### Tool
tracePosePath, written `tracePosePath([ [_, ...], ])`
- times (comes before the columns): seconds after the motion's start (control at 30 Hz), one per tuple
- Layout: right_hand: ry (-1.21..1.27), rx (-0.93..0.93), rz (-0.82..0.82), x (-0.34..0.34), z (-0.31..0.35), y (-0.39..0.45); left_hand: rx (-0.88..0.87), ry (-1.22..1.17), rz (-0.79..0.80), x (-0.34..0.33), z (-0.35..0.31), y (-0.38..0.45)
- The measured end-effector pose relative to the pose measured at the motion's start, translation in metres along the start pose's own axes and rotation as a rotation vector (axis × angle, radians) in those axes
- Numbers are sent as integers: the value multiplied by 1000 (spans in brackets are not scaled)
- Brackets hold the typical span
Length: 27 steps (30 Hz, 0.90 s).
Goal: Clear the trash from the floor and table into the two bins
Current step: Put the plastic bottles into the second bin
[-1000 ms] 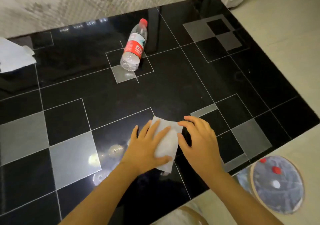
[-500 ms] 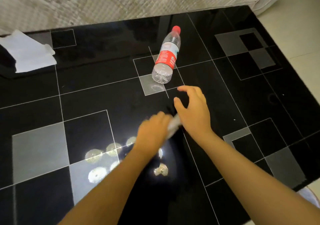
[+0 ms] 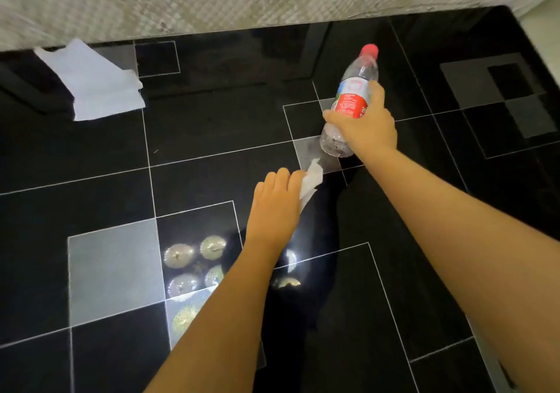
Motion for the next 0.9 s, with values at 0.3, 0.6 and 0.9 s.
tracePosePath([
  [0.3,234,-189,103,-8,-16,-14,-3,13,-11,1,2,1],
  [0.6,499,-80,161,12,-79,-129,118,-197,28,27,-1,-35],
  [0.9,583,14,305,52,-162,-279,161,-402,98,81,-72,-176],
])
Point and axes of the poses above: each hand's wrist, its own y-axis towards the middle knuckle, its own x-axis out of the back of the hand, z = x × y, the point moved 4 cm from there along y, towards the middle knuckle, and after that the axes turned 4 degrees about z, right-handed, at the moved point
